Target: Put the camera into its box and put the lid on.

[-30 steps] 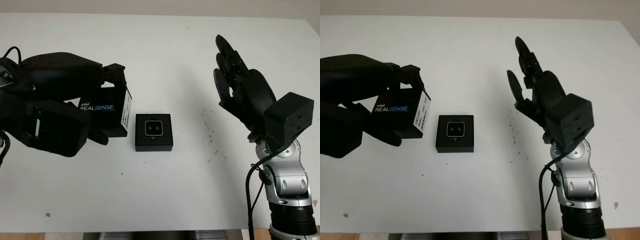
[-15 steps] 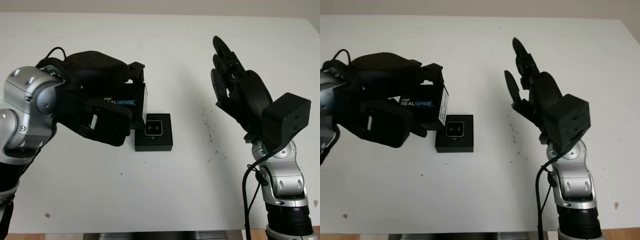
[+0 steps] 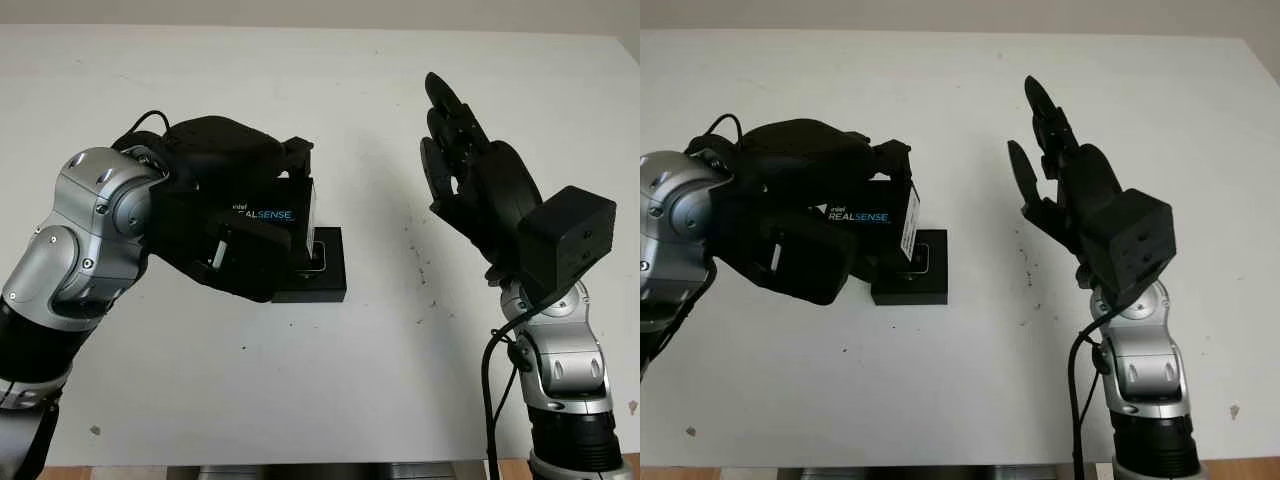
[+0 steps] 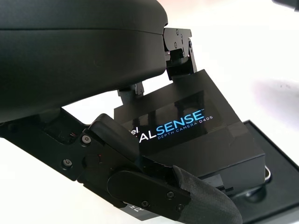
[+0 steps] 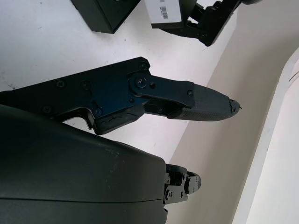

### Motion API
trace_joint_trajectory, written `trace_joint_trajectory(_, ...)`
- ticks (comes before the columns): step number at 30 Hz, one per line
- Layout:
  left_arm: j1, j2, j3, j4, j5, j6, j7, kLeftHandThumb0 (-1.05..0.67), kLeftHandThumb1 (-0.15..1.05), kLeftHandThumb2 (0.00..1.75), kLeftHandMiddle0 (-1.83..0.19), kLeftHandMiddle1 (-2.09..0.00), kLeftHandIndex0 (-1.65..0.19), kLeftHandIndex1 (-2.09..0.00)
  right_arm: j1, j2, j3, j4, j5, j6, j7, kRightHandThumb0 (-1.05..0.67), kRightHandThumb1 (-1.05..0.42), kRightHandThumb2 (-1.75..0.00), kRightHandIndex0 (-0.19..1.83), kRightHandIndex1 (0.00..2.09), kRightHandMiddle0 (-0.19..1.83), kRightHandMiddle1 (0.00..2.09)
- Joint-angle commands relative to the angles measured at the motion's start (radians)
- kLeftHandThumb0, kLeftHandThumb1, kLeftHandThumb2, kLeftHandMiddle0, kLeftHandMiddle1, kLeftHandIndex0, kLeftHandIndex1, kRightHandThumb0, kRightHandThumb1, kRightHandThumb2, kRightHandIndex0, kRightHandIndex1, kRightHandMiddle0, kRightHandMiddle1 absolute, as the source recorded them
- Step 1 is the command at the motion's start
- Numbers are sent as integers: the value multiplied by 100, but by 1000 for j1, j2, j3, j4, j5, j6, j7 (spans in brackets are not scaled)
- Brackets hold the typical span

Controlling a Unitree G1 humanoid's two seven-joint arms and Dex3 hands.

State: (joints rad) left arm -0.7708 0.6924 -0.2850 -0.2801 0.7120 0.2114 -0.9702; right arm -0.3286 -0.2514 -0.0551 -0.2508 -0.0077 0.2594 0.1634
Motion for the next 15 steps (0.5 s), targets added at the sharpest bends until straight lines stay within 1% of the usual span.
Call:
trace_joint_trajectory(1, -34, -10, -13, -13, -14, 21, -43, -30, 105, 42, -122, -209, -62, -209, -9, 8, 3, -3, 1, -19, -5, -76, -105, -59, -2, 7, -4, 17)
trace_joint_trajectory(3, -49, -17, -24, -21, -20, 58, -98, -32, 105, 44, -126, -209, -67, -209, -12, 10, 7, 0, -1, -20, -7, -76, -105, -59, -2, 7, -5, 18)
trace_joint_trajectory(5, -60, -25, -30, -25, -34, 97, -142, -32, 105, 43, -124, -209, -65, -209, -12, 12, 11, 1, -6, -24, -10, -77, -105, -59, -2, 7, -5, 19)
trace_joint_trajectory(6, -63, -28, -31, -25, -38, 112, -157, -32, 105, 43, -119, -209, -53, -209, -12, 13, 13, 2, -9, -26, -11, -78, -105, -59, -2, 7, -5, 19)
trace_joint_trajectory(8, -73, -33, -37, -24, -42, 144, -189, -32, 105, 43, -114, -209, -47, -209, -12, 14, 17, 1, -17, -28, -13, -80, -105, -59, -2, 7, -6, 20)
trace_joint_trajectory(10, -77, -37, -37, -18, -55, 164, -204, -32, 105, 43, -112, -209, -49, -209, -11, 15, 20, 0, -21, -27, -15, -80, -105, -59, -2, 7, -7, 22)
trace_joint_trajectory(12, -73, -40, -33, -5, -78, 173, -201, -31, 105, 43, -112, -209, -52, -209, -9, 19, 19, -1, -19, -24, -17, -80, -105, -60, -3, 6, -9, 22)
trace_joint_trajectory(14, -69, -41, -33, 6, -94, 180, -194, -30, 105, 43, -112, -209, -51, -209, -7, 24, 18, 0, -17, -27, -20, -79, -105, -60, -3, 6, -10, 23)
trace_joint_trajectory(15, -68, -41, -35, 9, -99, 184, -190, -30, 105, 43, -113, -209, -54, -209, -6, 26, 17, 1, -16, -31, -21, -79, -105, -60, -2, 6, -10, 23)
